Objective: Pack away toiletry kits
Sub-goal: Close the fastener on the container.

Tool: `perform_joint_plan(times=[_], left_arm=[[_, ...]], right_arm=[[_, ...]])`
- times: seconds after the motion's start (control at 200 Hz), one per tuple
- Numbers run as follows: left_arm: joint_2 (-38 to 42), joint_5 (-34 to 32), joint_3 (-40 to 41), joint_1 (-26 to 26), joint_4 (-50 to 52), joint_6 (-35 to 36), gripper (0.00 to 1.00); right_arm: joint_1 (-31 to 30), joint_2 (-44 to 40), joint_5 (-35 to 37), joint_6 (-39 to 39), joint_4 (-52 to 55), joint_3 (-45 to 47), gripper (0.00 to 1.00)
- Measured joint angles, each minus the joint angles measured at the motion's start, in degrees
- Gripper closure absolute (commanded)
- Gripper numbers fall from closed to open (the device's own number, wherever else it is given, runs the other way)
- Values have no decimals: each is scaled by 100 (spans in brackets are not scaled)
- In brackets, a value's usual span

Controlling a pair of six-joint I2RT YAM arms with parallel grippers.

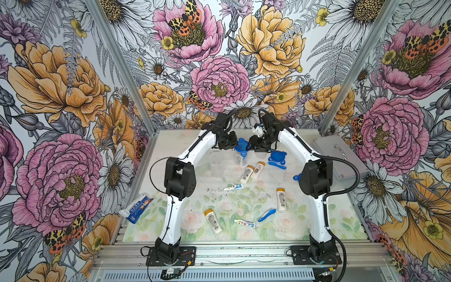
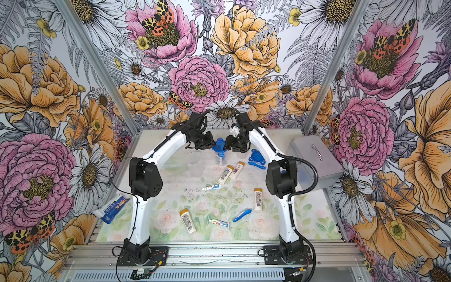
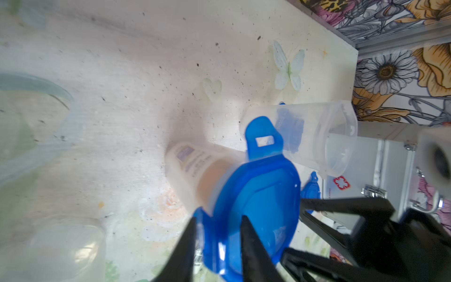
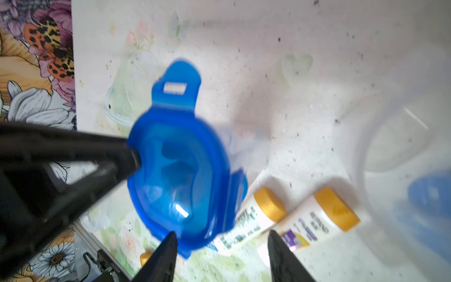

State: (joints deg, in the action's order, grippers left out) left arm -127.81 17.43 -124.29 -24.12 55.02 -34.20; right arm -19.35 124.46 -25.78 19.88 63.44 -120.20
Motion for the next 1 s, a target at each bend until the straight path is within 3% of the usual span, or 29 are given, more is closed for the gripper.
perform_joint_plan(times=[0.16,0.515,0.786,0.996], left_arm=[[-13,-160,-442,68,42,184,100],[-791,-195,-1220,35,59,422,100],[-938,-236,-1154,-11,127,527,100],[-634,-323,-570,-72,142,597,100]], right_arm=[[-55,-518,199,-4,101,433,48],[-55,-199,509,2,109,129,48],[-44,313,476,13,109,-562,48],[9,597,417,15,118,-951,48]])
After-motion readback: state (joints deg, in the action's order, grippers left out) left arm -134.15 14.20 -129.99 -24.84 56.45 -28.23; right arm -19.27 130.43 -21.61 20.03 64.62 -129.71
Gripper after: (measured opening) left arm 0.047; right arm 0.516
